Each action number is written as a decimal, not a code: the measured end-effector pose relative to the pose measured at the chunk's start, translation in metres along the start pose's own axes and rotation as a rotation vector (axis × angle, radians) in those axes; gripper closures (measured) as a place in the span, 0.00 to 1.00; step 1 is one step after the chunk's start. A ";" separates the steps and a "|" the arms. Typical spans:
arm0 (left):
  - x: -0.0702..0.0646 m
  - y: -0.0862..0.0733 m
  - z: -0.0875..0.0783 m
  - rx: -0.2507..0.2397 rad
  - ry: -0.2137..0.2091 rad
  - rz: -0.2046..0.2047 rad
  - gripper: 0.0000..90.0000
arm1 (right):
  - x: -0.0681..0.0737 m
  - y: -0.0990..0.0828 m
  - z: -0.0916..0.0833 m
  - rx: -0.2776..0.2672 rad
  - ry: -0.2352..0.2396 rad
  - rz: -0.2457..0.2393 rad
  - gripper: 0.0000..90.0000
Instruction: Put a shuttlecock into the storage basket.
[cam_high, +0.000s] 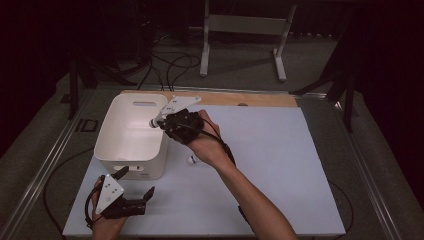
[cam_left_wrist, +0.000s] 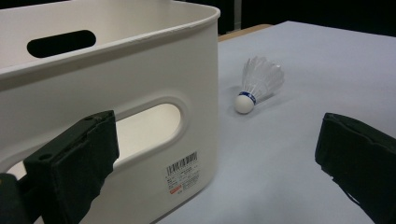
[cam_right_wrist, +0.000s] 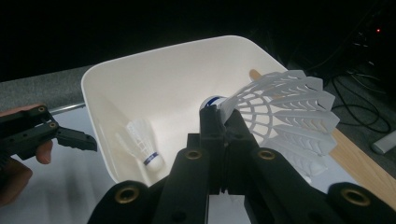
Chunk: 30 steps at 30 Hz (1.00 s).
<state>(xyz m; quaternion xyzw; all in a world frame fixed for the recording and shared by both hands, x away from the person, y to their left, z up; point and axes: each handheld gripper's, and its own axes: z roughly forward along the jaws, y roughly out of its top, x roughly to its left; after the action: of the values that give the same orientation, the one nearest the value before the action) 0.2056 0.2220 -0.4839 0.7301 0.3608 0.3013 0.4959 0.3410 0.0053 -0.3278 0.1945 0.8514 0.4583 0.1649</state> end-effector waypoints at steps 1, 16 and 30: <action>0.000 0.000 0.000 0.000 -0.001 0.000 0.00 | 0.001 0.000 0.001 -0.002 0.002 -0.002 0.99; 0.000 0.000 0.000 0.001 0.000 -0.001 0.00 | 0.010 0.003 0.009 0.006 0.032 -0.017 0.99; 0.001 0.000 -0.001 0.000 0.000 -0.002 0.00 | 0.015 0.005 0.022 0.043 0.062 0.002 0.32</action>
<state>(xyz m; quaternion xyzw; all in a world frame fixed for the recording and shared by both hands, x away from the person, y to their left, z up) 0.2054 0.2230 -0.4840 0.7299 0.3614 0.3007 0.4962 0.3389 0.0311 -0.3363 0.1845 0.8657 0.4457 0.1340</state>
